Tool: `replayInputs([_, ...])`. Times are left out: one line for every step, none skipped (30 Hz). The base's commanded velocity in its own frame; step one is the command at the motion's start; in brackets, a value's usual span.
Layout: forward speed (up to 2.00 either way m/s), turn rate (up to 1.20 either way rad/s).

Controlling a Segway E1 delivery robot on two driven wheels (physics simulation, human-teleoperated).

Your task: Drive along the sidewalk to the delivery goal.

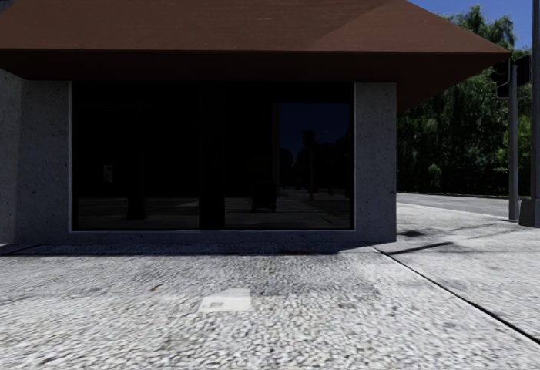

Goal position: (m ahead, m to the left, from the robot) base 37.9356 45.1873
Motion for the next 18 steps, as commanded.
replayInputs([1.82, 0.75])
replayInputs([1.82, 0.75])
replayInputs([1.73, 0.75])
replayInputs([1.64, 0.76])
replayInputs([1.59, 0.76])
replayInputs([1.53, 0.76])
replayInputs([1.53, 0.76])
replayInputs([1.45, 0.76])
replayInputs([1.37, 0.76])
replayInputs([1.34, 0.76])
replayInputs([1.34, 0.76])
replayInputs([1.33, 0.71])
replayInputs([1.33, 0.69])
replayInputs([1.33, 0.68])
replayInputs([1.33, 0.68])
replayInputs([1.33, 0.68])
replayInputs([1.32, 0.68])
replayInputs([1.29, 0.68])
